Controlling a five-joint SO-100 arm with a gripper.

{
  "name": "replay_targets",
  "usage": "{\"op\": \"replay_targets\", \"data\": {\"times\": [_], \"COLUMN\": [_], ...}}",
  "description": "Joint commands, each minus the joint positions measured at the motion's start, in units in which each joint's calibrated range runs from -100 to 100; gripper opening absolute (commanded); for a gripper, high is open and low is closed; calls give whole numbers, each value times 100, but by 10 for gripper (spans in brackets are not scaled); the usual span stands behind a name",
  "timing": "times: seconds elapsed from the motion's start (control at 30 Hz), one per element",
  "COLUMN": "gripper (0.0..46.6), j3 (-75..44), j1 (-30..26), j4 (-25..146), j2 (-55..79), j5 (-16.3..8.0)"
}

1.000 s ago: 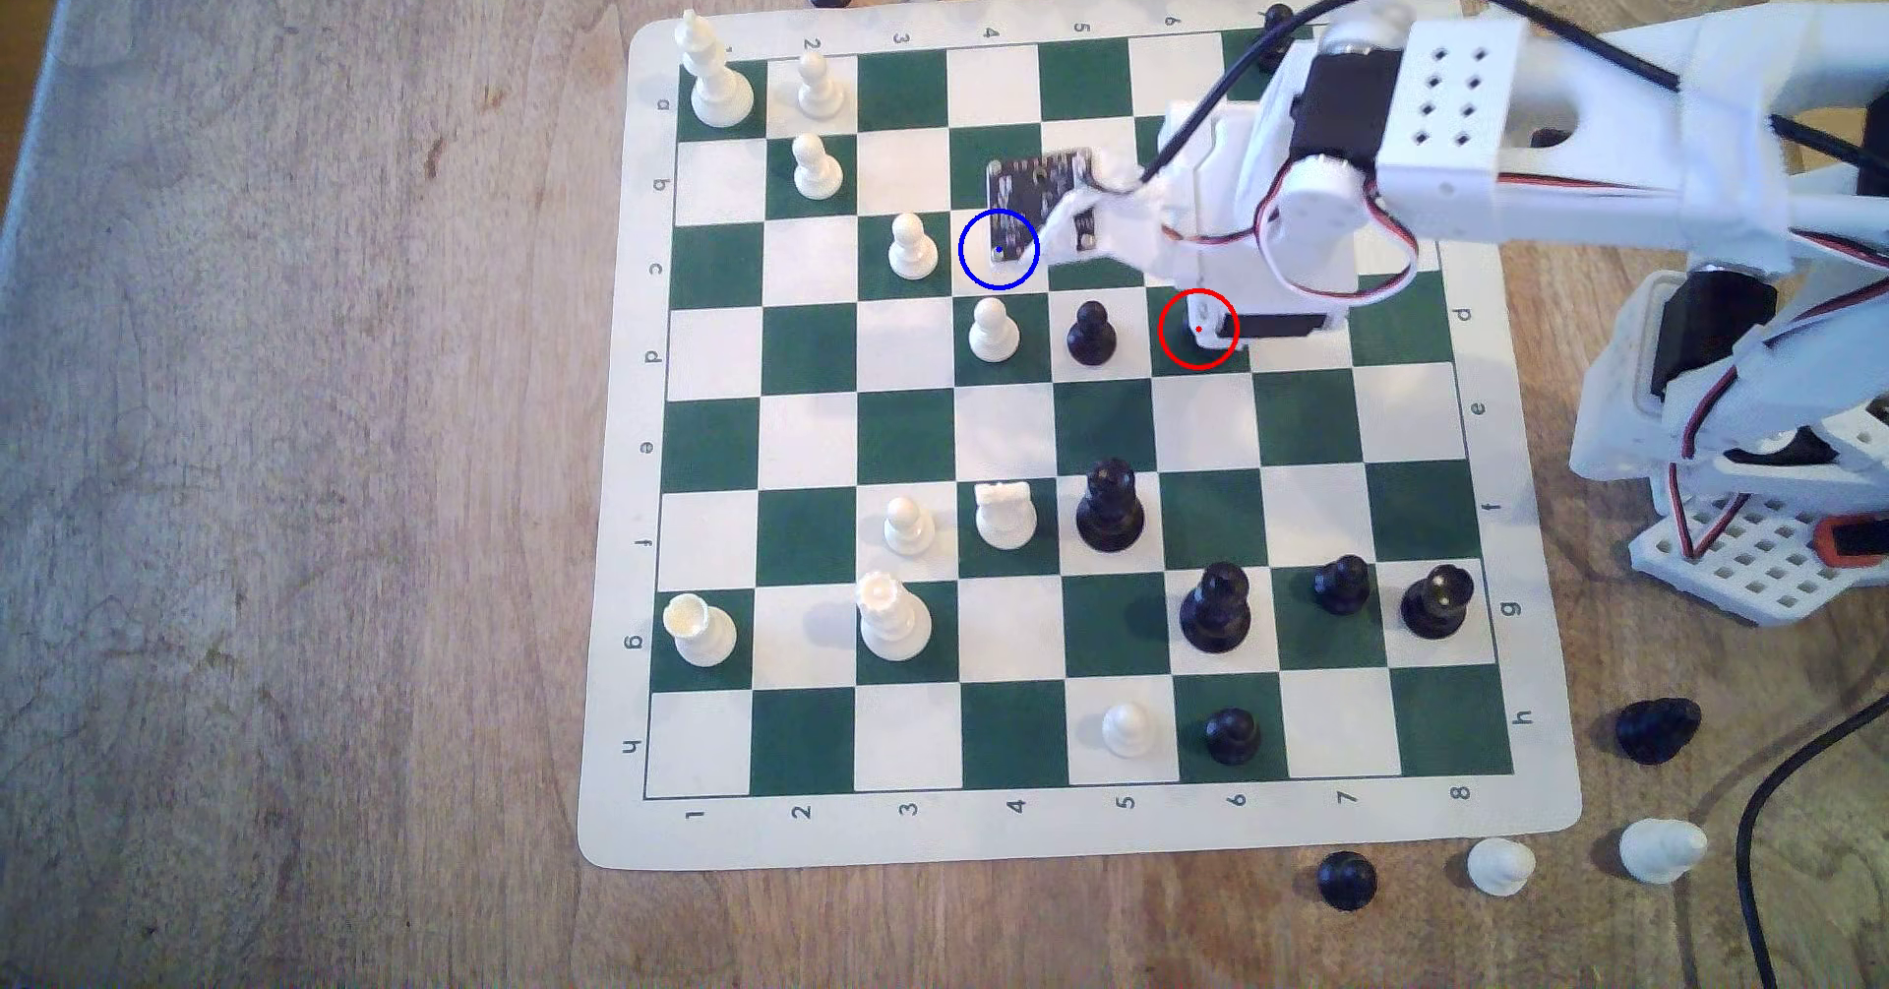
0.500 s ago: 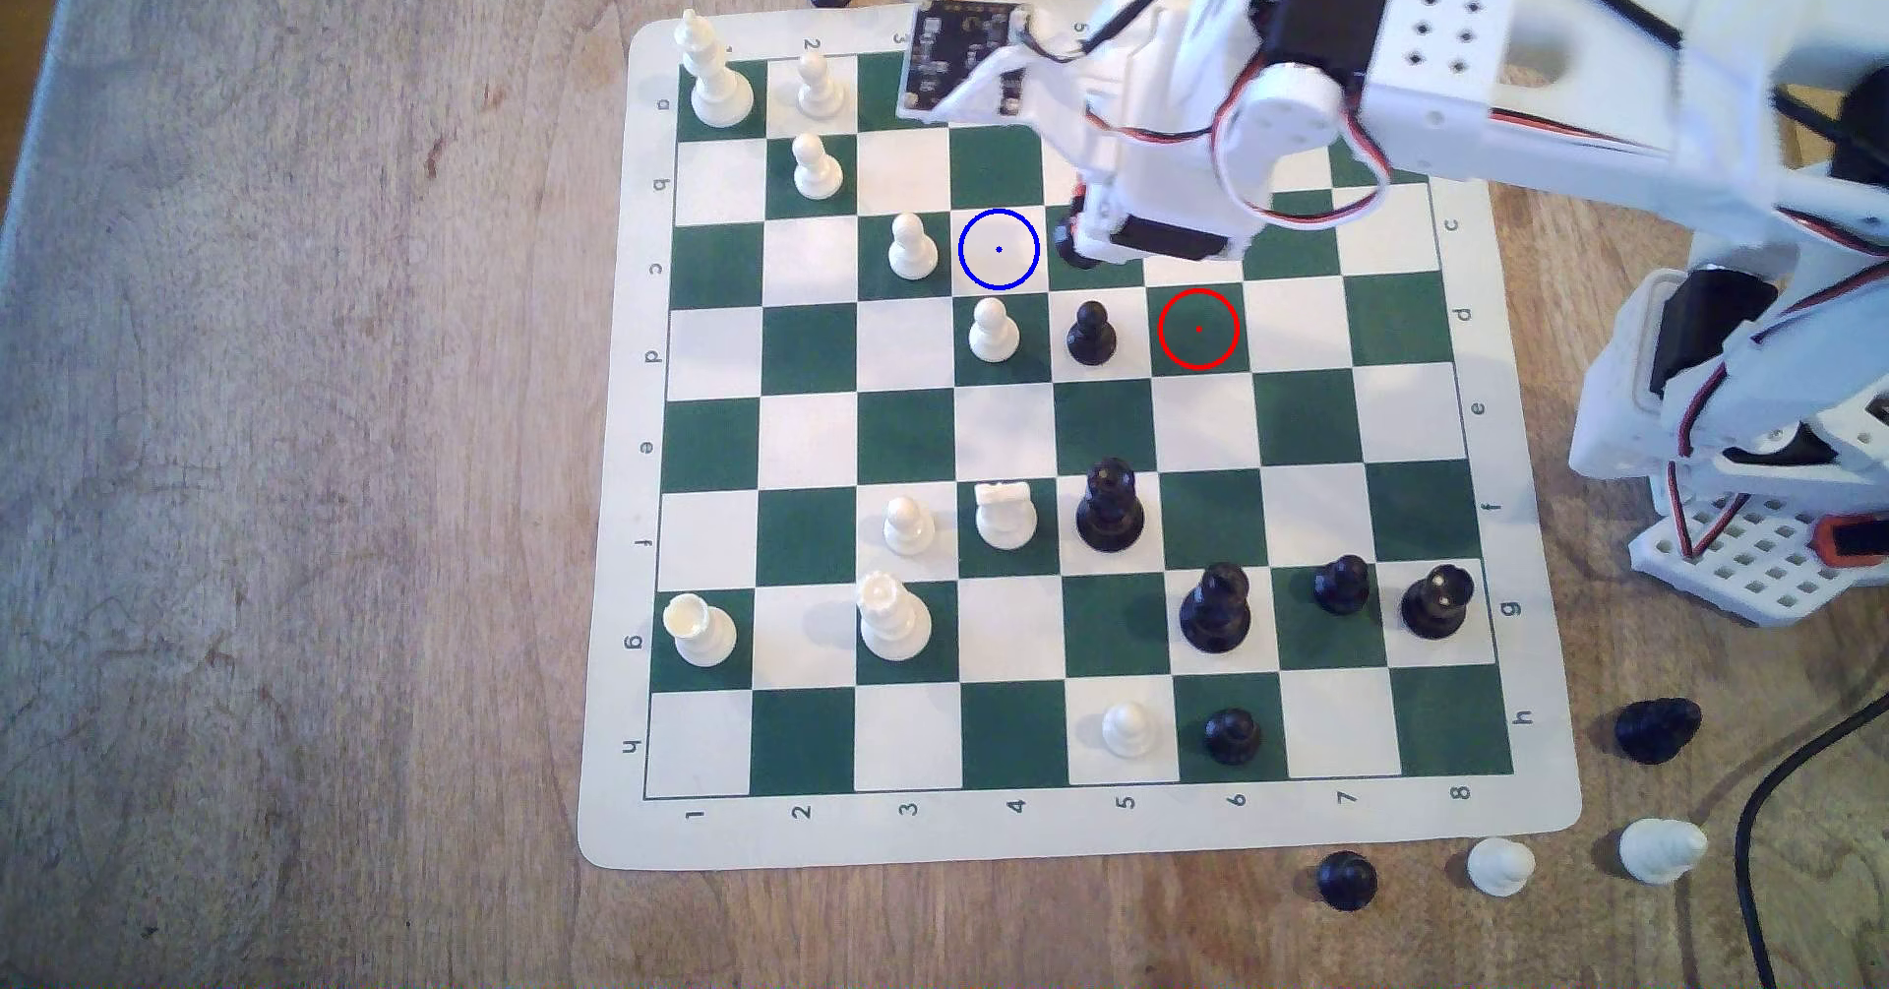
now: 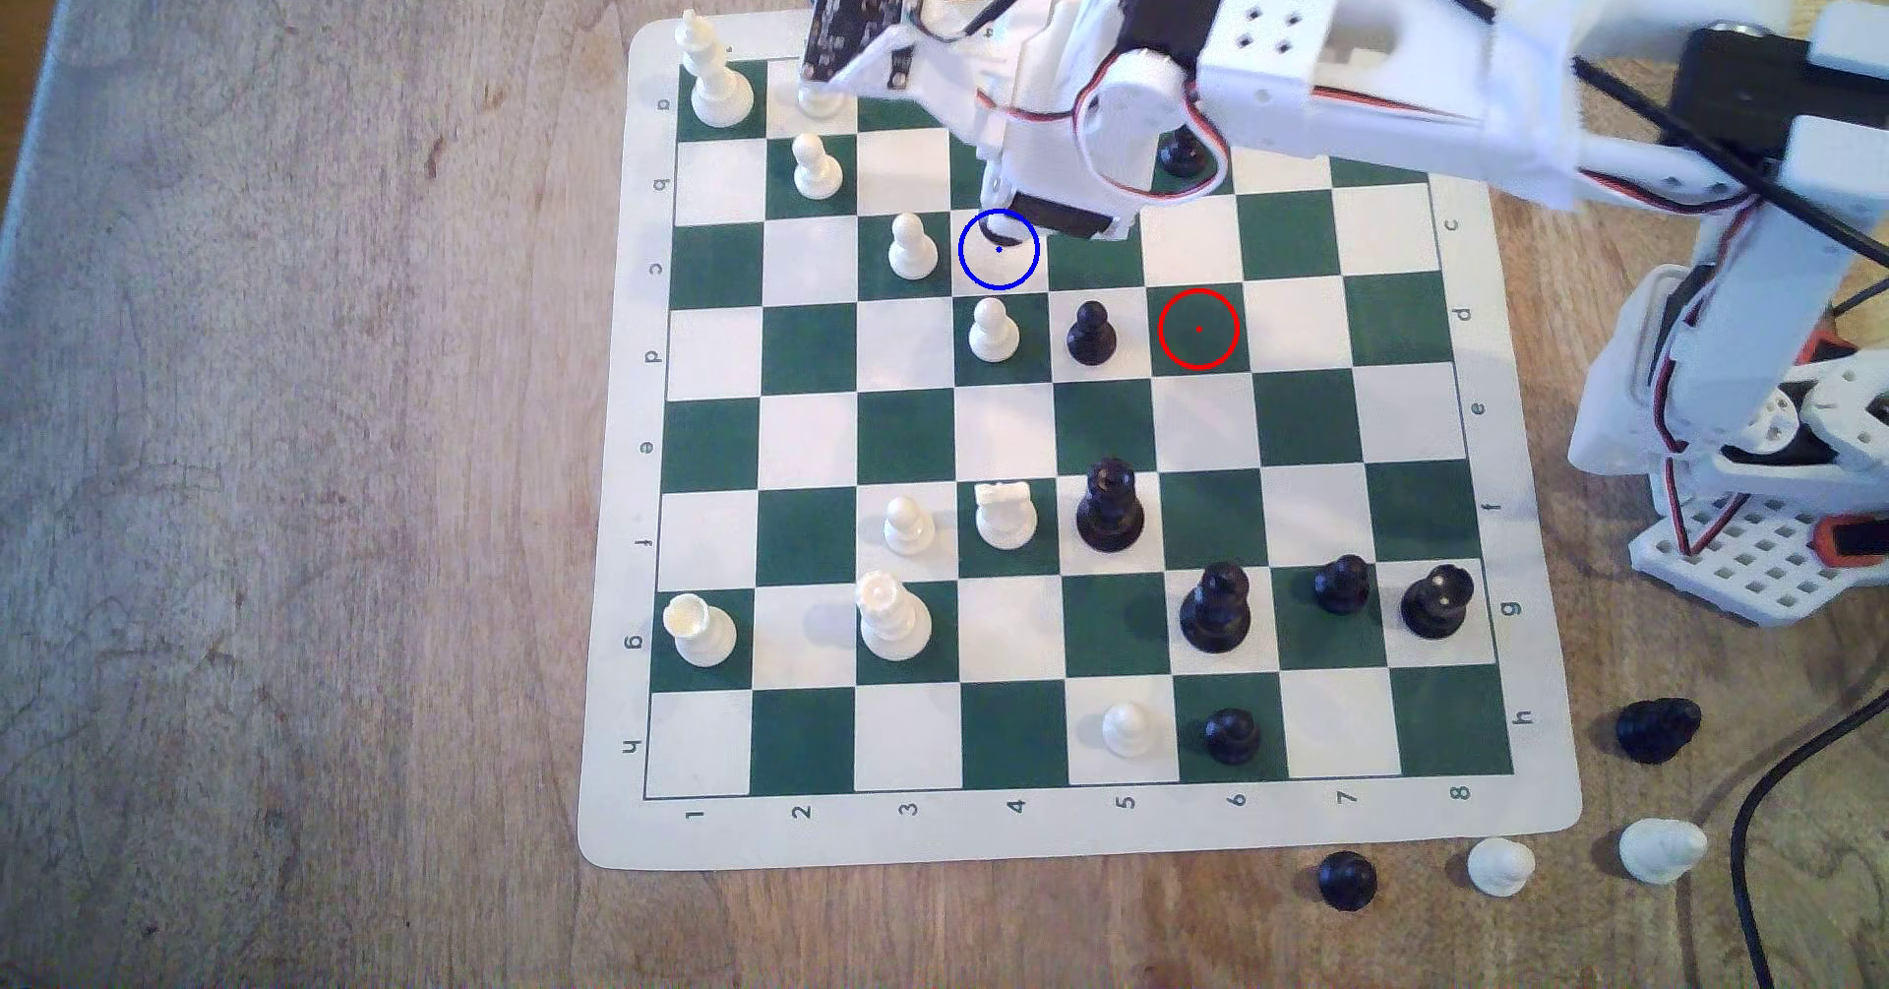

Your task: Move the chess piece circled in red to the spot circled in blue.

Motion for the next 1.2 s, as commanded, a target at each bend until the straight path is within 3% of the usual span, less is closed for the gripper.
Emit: {"op": "replay_targets", "data": {"times": [0.0, 1.03, 1.17], "gripper": [3, 6, 74], "j3": [-581, -880, -817], "j1": [-41, -57, -49], "j4": [-123, -279, -132], "j2": [76, 679, 696], "j5": [15, 29, 29]}}
